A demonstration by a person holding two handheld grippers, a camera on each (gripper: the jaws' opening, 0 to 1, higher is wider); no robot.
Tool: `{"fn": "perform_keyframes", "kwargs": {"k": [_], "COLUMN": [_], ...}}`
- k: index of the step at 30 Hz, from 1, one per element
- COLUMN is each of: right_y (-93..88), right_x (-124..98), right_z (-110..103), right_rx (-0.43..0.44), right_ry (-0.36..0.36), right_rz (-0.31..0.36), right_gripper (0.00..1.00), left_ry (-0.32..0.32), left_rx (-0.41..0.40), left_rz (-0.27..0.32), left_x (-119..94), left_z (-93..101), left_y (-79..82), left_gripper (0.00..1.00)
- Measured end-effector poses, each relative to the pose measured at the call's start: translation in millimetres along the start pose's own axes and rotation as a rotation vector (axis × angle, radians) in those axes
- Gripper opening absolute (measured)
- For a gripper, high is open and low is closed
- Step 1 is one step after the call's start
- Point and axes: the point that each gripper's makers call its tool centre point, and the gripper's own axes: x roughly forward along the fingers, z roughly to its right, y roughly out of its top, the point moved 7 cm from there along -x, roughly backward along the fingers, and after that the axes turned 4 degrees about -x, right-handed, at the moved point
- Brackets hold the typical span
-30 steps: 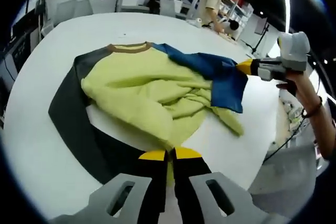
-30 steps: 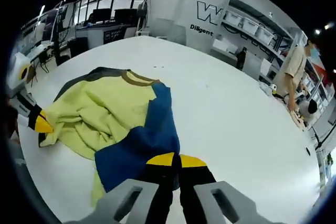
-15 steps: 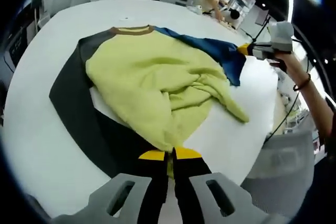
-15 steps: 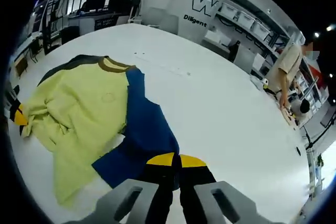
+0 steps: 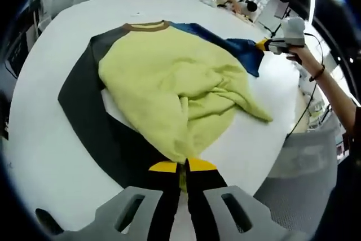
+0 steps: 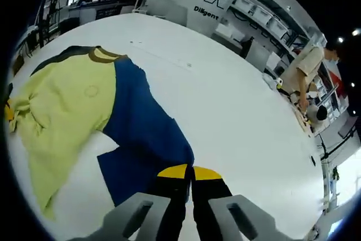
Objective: Fold the garment on the visible template until the final outline fits inside the template.
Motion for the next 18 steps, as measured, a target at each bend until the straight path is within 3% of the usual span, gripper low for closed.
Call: {"fn": "perform_keyframes", "kwargs": {"k": [4,18], "right_y": [-2.6,-13.7], "right_x": [2,17], "right_z": [8,12], "right_rx": [0.016,-0.048], "right_ry": [-0.011,-0.017], "right_rz": [-0.007,-0.072], "right_gripper": [0.00,0.00], "left_ry": [0.017,0.032], "left_rx": [0.008,-0.015], "left_rz": [-0.039,-0.075], "left_x": [-6,-16], "left_z": [-8.5,-23.5], "left_y": [-5.5,-13.8], "left_gripper": [0.01,0.02]}}
